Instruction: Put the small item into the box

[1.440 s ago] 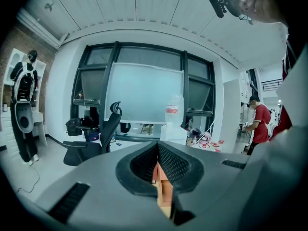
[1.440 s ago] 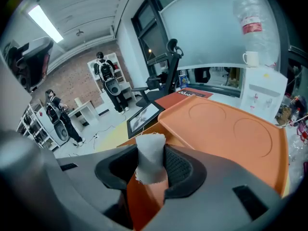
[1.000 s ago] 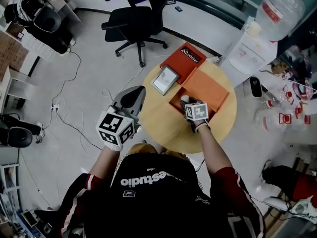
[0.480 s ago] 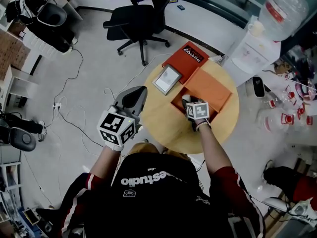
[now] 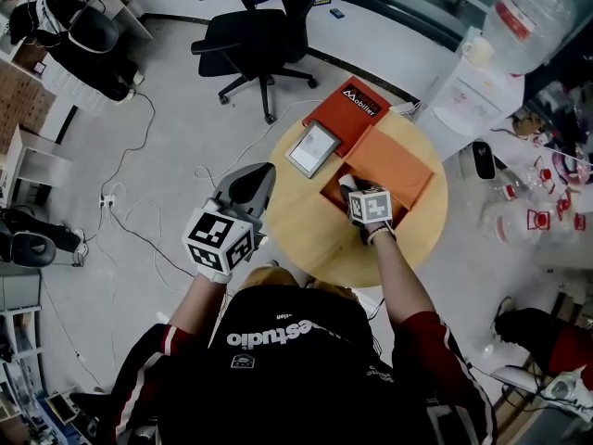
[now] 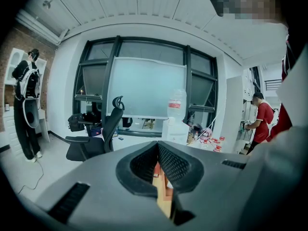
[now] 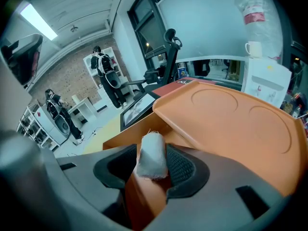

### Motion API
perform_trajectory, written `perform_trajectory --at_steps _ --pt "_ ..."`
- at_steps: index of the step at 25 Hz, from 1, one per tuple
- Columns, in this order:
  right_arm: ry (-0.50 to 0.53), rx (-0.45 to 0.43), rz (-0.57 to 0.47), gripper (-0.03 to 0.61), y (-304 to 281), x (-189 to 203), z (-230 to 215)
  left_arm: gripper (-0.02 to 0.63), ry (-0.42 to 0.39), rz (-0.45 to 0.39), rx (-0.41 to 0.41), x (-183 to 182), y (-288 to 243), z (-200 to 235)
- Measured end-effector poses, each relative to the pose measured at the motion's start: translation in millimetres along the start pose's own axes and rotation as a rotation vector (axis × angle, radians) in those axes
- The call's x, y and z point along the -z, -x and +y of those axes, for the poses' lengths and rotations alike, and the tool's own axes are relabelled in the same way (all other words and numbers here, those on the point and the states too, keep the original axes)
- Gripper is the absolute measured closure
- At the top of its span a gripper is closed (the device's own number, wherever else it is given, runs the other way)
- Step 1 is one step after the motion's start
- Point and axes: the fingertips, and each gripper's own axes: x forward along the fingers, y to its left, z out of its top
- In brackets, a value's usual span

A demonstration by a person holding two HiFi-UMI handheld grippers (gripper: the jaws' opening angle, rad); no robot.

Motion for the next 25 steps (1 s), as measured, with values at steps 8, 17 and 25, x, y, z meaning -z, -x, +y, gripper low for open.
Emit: perform_trajectory --at_steps 8,17,25 --pt "-0.012 0.013 -0.016 0.37 8.7 -4.7 0.2 0.597 0.0 -0.016 0.006 -5.4 2.6 1.4" --pt "-0.025 0.039 -0.037 0.37 23.0 -5.7 -3.1 0.597 0.003 -0.021 0.018 -5.6 5.7 -0.5" --pt "-0.042 0.038 -0.066 0.37 39.5 -8.4 -0.8 0.597 -0.006 -0.032 0.042 -9.3 4.1 -6.8"
